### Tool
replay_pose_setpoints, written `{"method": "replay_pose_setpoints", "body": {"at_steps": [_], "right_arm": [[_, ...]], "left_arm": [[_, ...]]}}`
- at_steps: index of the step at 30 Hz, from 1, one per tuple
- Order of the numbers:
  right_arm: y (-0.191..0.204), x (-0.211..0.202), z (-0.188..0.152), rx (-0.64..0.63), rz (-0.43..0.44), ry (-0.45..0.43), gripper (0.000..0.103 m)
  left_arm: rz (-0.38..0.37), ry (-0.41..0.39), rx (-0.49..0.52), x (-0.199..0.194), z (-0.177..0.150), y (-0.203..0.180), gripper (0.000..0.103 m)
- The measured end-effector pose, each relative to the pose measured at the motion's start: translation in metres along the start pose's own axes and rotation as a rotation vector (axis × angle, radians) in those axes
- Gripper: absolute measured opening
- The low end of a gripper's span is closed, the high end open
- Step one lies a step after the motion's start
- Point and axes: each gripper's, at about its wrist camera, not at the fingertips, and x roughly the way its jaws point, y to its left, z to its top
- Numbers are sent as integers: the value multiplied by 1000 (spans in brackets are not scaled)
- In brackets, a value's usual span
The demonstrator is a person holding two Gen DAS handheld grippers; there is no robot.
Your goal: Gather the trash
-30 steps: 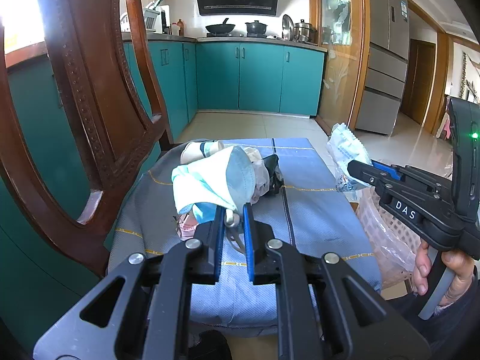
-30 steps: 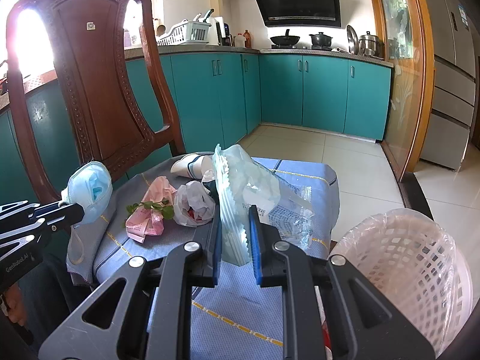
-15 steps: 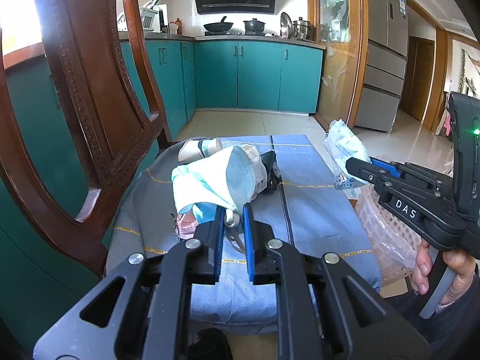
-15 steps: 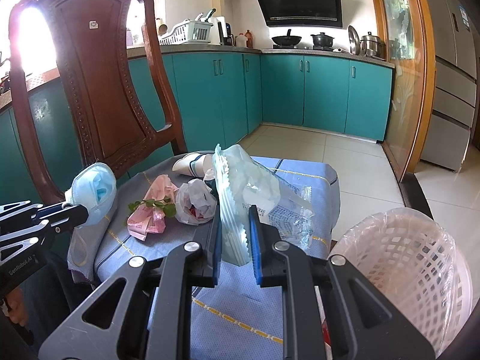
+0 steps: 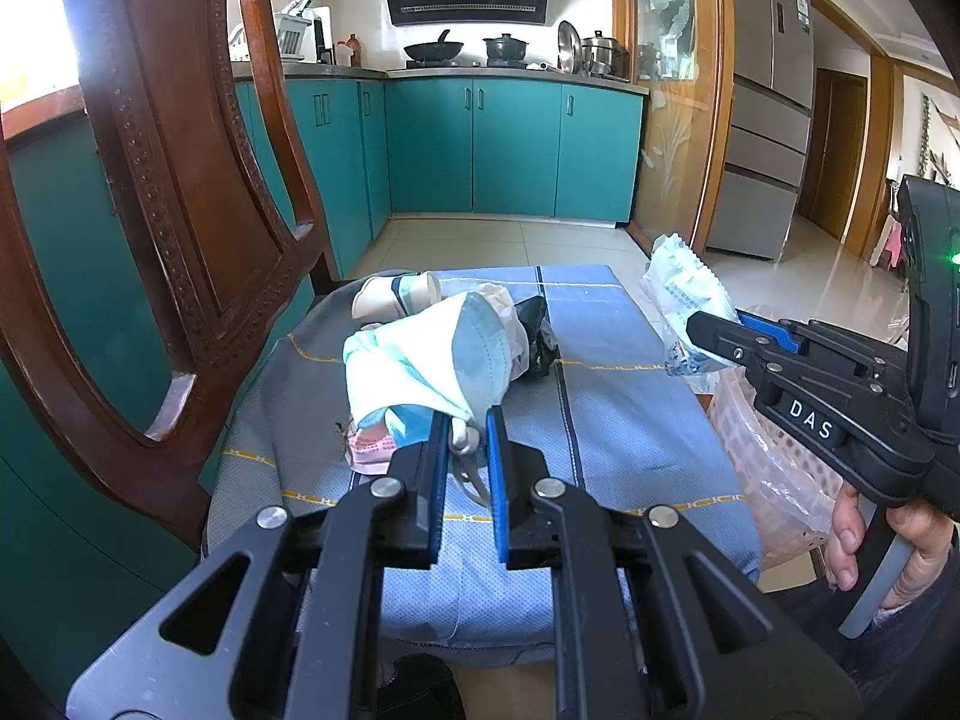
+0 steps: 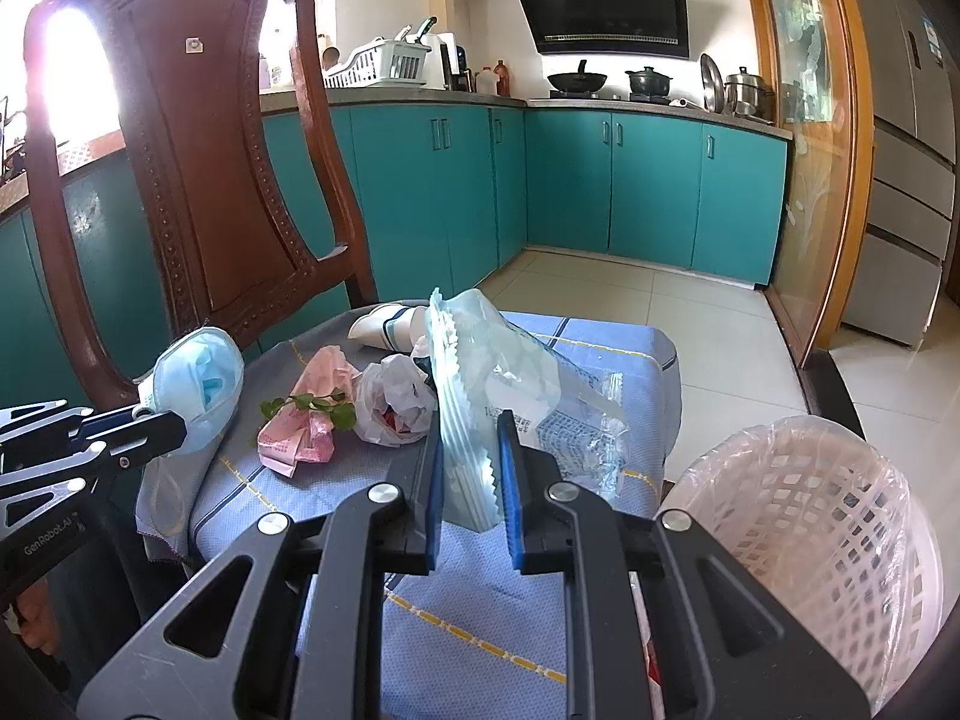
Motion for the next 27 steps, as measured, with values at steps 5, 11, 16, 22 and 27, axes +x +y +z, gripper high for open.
{"method": "replay_pose_setpoints", "body": {"at_steps": [5, 11, 16, 22, 27], "right_arm": [[1, -2, -1, -6, 5, 1, 17], [0, -4, -2, -12, 11, 1, 17], [0, -5, -3, -17, 13, 4, 17], [0, -6, -4, -22, 16, 5, 17], [1, -6, -4, -23, 16, 5, 17]], "left_arm": [[0, 1, 0, 0, 0, 0, 13], [0, 0, 1, 0, 0, 0, 14], [0, 1, 0, 0, 0, 0, 13], [2, 0, 1, 0, 0, 0, 14], [1, 2, 2, -1, 0, -1, 14]]}}
